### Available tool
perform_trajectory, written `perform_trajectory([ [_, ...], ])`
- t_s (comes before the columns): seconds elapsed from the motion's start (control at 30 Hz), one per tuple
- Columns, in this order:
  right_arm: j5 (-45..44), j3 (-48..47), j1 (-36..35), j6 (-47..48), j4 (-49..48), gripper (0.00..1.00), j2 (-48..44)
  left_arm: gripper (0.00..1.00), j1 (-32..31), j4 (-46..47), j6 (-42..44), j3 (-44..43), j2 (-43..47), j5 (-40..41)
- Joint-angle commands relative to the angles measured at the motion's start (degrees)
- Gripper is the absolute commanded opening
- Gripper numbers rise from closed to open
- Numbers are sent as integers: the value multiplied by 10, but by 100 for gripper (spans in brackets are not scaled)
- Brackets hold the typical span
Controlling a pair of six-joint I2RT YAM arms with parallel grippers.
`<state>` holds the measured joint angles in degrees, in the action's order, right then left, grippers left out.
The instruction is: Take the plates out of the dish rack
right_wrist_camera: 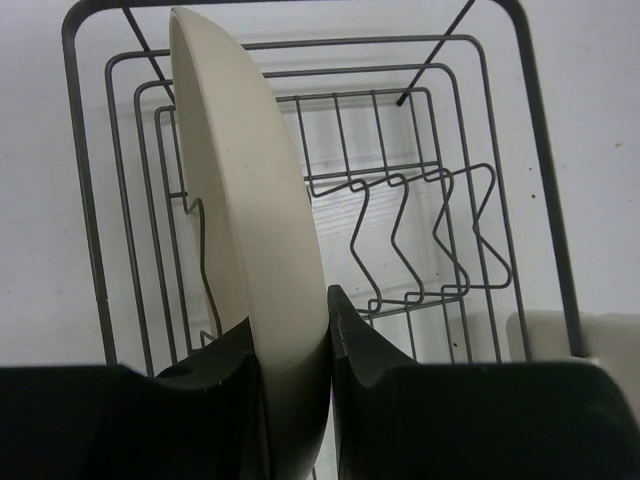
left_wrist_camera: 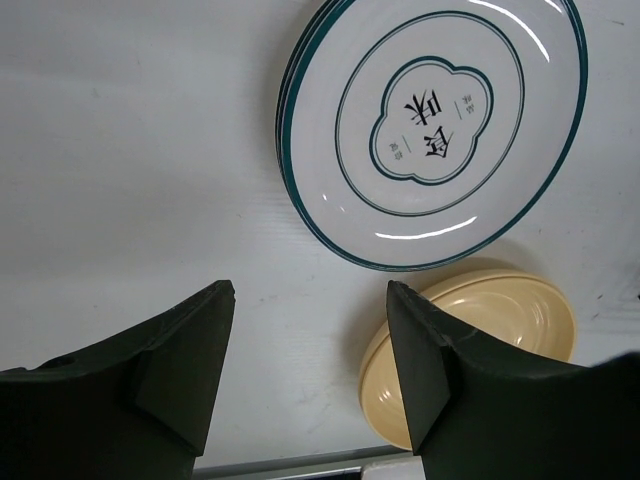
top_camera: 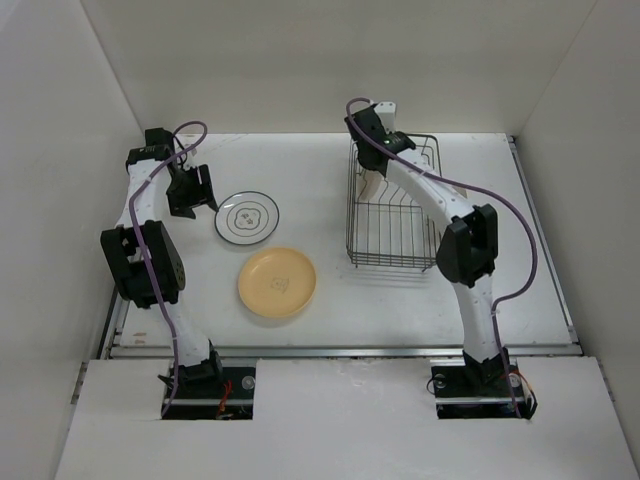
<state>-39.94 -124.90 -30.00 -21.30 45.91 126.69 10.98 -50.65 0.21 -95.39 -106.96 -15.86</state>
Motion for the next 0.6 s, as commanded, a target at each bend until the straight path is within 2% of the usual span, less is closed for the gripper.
perform_trajectory([
  [0.0, -58, -23, -8, 30, -10, 0, -56, 59, 0, -16, 8, -4, 19, -1],
  [0.2, -170, -23, -27, 86, -15, 0, -68, 59, 0, -22, 8, -16, 19, -1],
  [0.37, -311, -29, -32, 121, -40, 0, -89, 59, 0, -27, 8, -22, 19, -1],
  [0.57, -316, 26, -38, 197, -169, 0, -181, 59, 0, -22, 8, -22, 25, 10],
])
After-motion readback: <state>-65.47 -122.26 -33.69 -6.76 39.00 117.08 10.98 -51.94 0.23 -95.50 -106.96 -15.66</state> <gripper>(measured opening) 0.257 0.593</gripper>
